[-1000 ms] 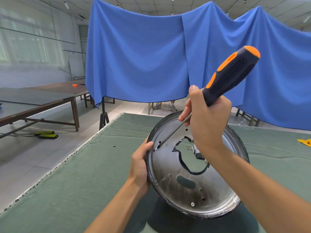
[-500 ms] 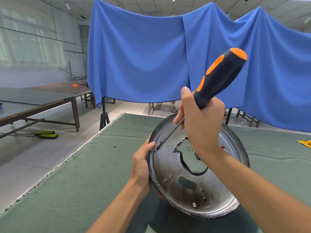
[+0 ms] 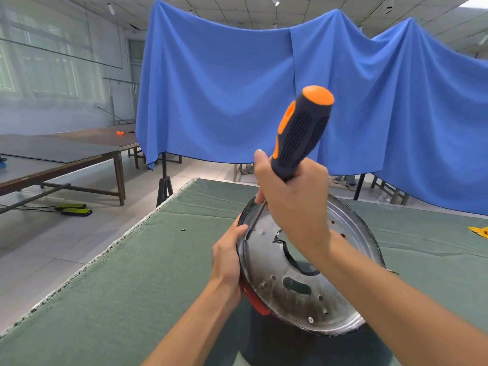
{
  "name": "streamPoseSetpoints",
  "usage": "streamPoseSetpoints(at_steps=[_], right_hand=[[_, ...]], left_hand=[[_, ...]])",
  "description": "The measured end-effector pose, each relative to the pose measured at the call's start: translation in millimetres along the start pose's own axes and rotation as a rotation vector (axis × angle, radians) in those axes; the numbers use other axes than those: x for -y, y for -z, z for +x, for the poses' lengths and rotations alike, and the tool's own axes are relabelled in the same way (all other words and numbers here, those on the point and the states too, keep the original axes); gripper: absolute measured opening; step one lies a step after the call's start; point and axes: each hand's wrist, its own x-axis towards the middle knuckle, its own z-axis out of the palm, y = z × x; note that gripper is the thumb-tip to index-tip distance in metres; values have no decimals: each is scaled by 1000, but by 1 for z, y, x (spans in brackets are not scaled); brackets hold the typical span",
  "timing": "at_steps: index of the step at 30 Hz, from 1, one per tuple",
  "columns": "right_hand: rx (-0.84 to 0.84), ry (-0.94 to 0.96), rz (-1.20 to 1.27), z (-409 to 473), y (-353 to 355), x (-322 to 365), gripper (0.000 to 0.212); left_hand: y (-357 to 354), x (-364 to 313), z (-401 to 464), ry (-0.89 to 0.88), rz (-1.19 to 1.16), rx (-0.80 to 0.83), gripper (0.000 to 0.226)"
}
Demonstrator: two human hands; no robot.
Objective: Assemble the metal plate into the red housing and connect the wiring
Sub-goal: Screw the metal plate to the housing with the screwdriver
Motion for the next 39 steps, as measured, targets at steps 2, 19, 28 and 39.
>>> streamPoseSetpoints(at_steps=[2, 19, 28, 39], right_hand=[[14, 16, -31, -3, -4, -1, 62], [84, -326, -26, 6, -5, -40, 46], [105, -373, -33, 4, -1, -56, 44], [292, -378, -151, 10, -1, -51, 54]], left_hand=[[1, 1, 0, 34, -1, -4, 37], [-3, 15, -2, 238, 535, -98, 20], [-1, 4, -2, -103, 836, -58, 37], [1, 12, -3, -566, 787, -58, 18]])
